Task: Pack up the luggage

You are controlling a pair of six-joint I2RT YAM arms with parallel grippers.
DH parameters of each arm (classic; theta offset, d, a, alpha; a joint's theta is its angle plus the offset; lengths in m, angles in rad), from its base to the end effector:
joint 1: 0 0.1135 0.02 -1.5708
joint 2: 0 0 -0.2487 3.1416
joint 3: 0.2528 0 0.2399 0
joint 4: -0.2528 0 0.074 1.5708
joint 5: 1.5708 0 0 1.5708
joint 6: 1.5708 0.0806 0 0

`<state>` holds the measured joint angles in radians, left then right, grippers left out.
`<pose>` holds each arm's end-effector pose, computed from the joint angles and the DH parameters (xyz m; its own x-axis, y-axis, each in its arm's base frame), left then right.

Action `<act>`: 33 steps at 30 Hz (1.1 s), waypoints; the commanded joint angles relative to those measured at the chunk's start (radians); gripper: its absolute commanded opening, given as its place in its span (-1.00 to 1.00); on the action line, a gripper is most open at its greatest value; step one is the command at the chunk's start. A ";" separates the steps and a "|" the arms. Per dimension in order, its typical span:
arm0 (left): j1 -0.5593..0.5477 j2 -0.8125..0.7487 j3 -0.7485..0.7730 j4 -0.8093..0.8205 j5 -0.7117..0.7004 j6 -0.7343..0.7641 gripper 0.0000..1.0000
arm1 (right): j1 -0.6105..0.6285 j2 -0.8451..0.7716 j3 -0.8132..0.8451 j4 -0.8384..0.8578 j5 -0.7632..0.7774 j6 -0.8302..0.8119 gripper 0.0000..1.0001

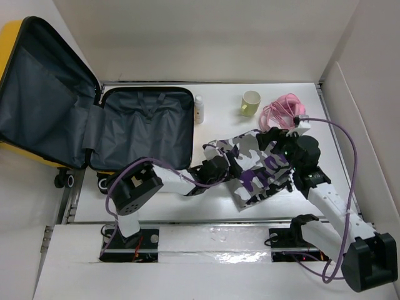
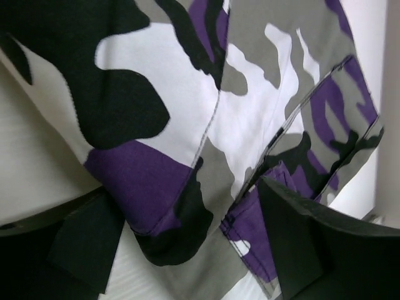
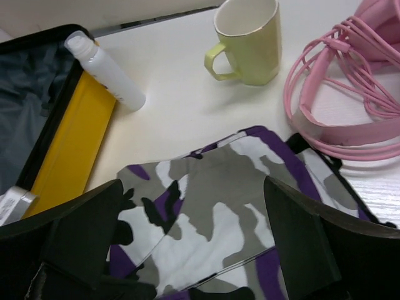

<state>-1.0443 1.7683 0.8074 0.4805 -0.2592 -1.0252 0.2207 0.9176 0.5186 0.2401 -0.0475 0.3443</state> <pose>0.2117 -0.3231 0.1311 -0.7372 -0.3758 -0.5614 0.1759 0.6956 -0.6966 0.2516 0.0604 0.2516 -0.2346 0.2929 -0.9269 -0.1968 0.9195 0.3404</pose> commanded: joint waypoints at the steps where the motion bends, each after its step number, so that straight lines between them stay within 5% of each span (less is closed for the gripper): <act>1: 0.006 0.089 -0.004 -0.056 -0.017 -0.042 0.49 | 0.026 -0.049 0.012 -0.022 0.037 -0.051 0.99; 5: 0.029 0.088 -0.002 0.013 -0.067 0.031 -0.02 | 0.071 -0.140 0.026 -0.068 0.031 -0.071 0.97; 11: 0.073 0.079 0.035 0.150 -0.068 0.221 -0.49 | 0.144 -0.270 0.038 -0.128 0.034 -0.085 0.95; 14: 0.073 0.042 0.049 0.150 -0.058 0.298 -0.98 | 0.170 -0.319 0.050 -0.171 0.070 -0.102 0.95; 26: 0.147 -0.332 0.292 -0.230 0.064 0.586 -1.00 | 0.147 -0.413 -0.008 -0.173 0.229 -0.082 0.95; 33: 0.515 -0.454 0.426 -0.394 0.231 0.608 -1.00 | 0.078 -0.424 -0.060 -0.145 0.155 -0.067 0.95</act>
<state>-0.6750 1.3945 1.1538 0.0750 -0.0570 -0.4561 0.3172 0.5003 0.4698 0.0582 0.1310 0.2687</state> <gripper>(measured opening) 0.057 0.976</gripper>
